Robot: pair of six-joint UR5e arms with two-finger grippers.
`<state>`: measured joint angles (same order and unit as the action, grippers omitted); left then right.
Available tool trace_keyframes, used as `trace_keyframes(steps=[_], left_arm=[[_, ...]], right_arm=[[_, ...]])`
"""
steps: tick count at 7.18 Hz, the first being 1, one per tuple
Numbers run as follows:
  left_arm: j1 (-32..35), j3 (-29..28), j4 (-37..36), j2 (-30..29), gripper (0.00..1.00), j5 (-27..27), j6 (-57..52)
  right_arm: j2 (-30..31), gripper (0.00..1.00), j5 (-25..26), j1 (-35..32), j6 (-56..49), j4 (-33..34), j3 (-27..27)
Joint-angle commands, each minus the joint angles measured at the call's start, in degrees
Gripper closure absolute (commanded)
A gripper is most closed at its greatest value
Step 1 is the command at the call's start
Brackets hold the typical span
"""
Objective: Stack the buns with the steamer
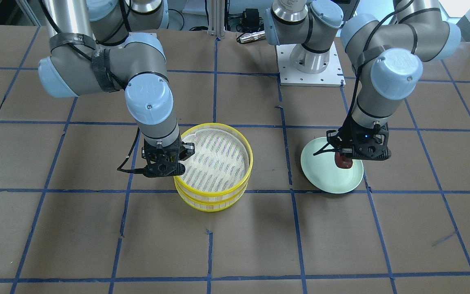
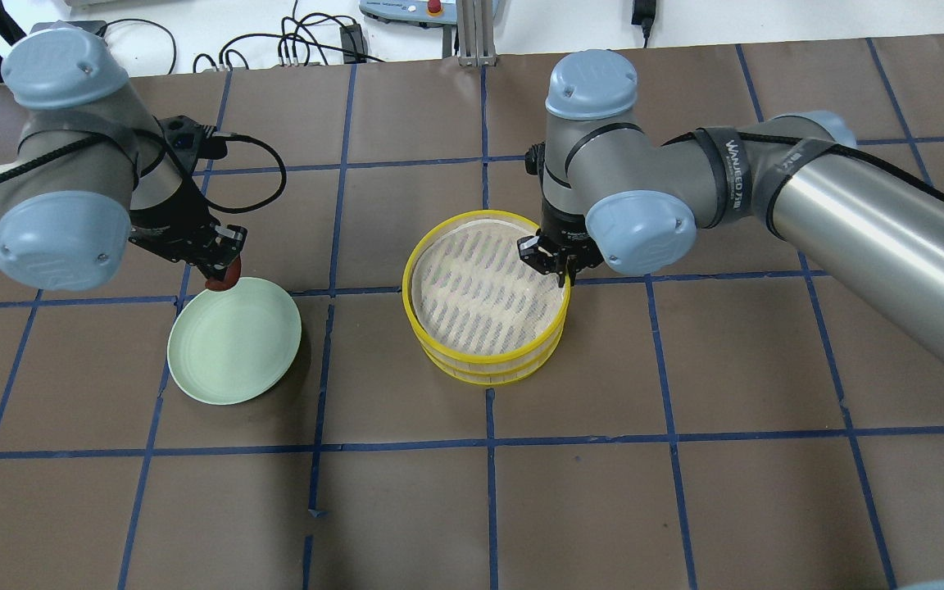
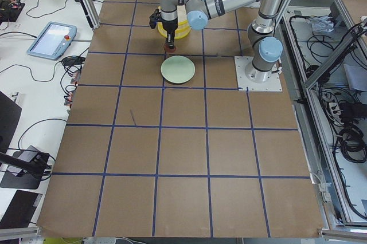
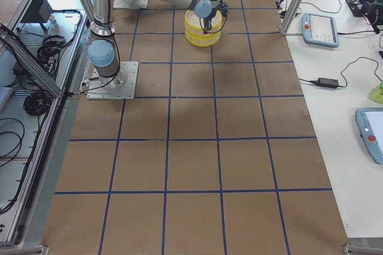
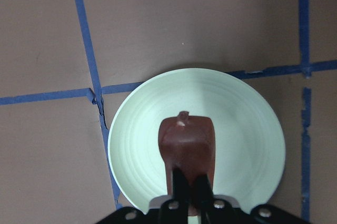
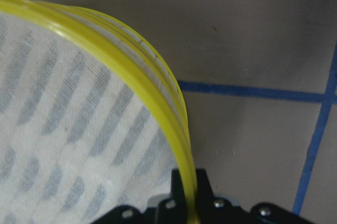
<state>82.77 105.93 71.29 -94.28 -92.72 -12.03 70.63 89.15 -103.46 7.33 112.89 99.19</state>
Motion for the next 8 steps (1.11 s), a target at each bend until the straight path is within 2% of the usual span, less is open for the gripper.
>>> trace_keyframes(steps=[1,2,3,4,6,7,8], left_arm=[[3.34,-1.25,1.4,1.03,0.98,6.31,6.54],[7.37,-2.73,1.05,0.42,0.98,6.5,12.32],[11.32,-4.66,0.78,-0.2,0.98,8.33,18.82],[14.67,-6.42,0.61,-0.81,0.98,10.09,24.8],[16.19,-7.31,0.25,-1.34,0.98,10.46,26.53],[16.8,-7.31,-0.09,-1.87,0.98,10.89,27.66],[17.94,-7.23,-2.71,-2.74,0.97,14.2,30.11]], right_arm=[[0.2,0.94,0.58,0.01,-0.21,0.14,0.91],[0.38,0.91,0.76,0.01,-0.03,0.22,1.09],[0.38,0.22,0.76,0.01,0.67,0.31,1.09],[0.38,0.0,0.76,0.01,0.59,0.14,0.74],[1.78,0.0,0.15,1.84,-0.11,-1.0,-1.88],[4.75,0.0,-0.11,4.21,-0.21,-5.18,-4.25],[8.6,0.0,-0.38,7.54,-1.42,-11.75,-6.36]])
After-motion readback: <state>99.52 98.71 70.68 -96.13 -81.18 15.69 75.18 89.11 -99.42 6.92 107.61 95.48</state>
